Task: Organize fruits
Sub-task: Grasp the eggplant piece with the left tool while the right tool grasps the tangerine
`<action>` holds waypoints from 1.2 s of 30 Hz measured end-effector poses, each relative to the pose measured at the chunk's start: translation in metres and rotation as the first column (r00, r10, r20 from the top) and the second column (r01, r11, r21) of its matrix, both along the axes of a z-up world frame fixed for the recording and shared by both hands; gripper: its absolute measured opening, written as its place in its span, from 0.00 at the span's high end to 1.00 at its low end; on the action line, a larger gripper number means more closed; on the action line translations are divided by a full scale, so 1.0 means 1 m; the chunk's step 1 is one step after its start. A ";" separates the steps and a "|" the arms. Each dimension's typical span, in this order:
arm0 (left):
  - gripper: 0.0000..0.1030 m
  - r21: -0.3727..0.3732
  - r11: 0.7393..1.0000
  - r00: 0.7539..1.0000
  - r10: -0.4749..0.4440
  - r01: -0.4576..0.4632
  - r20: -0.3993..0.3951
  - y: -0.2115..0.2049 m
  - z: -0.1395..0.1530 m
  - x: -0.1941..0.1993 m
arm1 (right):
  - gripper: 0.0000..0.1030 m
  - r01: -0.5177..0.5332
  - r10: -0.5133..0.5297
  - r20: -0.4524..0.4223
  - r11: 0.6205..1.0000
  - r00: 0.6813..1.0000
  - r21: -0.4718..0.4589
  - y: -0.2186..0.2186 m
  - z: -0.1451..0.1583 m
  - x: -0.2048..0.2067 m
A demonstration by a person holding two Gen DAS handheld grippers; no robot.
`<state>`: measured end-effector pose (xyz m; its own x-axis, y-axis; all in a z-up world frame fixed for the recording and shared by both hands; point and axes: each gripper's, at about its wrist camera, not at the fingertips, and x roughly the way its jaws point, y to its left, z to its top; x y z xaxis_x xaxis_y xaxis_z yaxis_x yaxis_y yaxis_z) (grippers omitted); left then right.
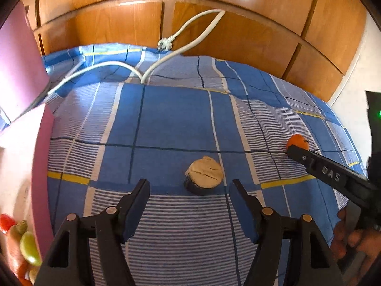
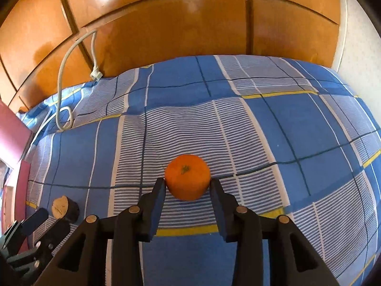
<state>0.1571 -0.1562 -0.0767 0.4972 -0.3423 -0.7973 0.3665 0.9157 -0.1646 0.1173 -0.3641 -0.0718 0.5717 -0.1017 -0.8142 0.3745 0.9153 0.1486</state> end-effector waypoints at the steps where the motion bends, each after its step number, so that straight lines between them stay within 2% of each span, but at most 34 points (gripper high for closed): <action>1: 0.41 -0.009 1.000 1.000 -0.002 0.002 -0.009 0.000 -0.002 0.002 | 0.64 -0.009 0.009 0.002 1.000 1.000 -0.009 0.002 0.001 -0.001; 6: 0.63 -0.044 0.999 1.000 -0.026 0.025 -0.013 -0.002 -0.003 0.005 | 0.64 -0.040 0.040 0.007 0.999 0.999 -0.021 0.011 0.004 -0.017; 8: 0.68 -0.042 0.998 0.999 -0.042 0.042 -0.008 -0.006 -0.001 0.002 | 0.64 -0.049 0.049 0.005 0.999 0.999 -0.013 0.014 0.004 -0.024; 17: 0.67 -0.069 0.997 0.999 -0.043 0.042 -0.020 0.005 0.000 -0.023 | 0.64 -0.057 0.058 0.032 0.998 0.998 -0.007 0.022 0.001 -0.047; 21: 0.50 -0.047 0.998 0.999 -0.046 0.046 -0.003 0.002 0.000 -0.023 | 0.63 -0.053 0.053 0.039 0.998 0.998 -0.016 0.022 0.002 -0.046; 26: 0.49 -0.022 0.998 0.999 -0.050 0.050 0.010 -0.005 -0.002 -0.016 | 0.62 -0.045 0.046 0.036 0.999 0.998 -0.010 0.020 -0.002 -0.044; 28: 0.50 -0.002 0.998 0.998 -0.061 0.061 0.022 -0.010 -0.003 -0.014 | 0.61 -0.041 0.041 0.039 0.999 0.998 -0.007 0.019 -0.004 -0.043; 29: 0.55 -0.002 0.998 0.998 -0.060 0.060 0.025 -0.011 -0.003 -0.013 | 0.61 -0.039 0.039 0.040 0.999 0.998 -0.012 0.019 -0.004 -0.043; 30: 0.68 -0.003 0.998 0.998 -0.056 0.056 0.025 -0.011 -0.003 -0.012 | 0.60 -0.037 0.038 0.039 0.999 0.999 -0.016 0.019 -0.004 -0.042; 33: 0.68 -0.008 0.999 0.998 -0.051 0.051 0.026 -0.009 -0.003 -0.013 | 0.59 -0.032 0.033 0.033 0.999 0.999 -0.025 0.020 -0.006 -0.040; 36: 0.68 -0.023 0.998 0.998 -0.051 0.052 0.020 -0.005 -0.002 -0.022 | 0.52 -0.041 0.041 0.035 0.999 0.999 -0.021 0.020 -0.007 -0.038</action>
<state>0.1353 -0.1608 -0.0791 0.4940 -0.3862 -0.7790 0.4166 0.8915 -0.1778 0.0794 -0.3446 -0.0792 0.6037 -0.0939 -0.7916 0.3315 0.9327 0.1421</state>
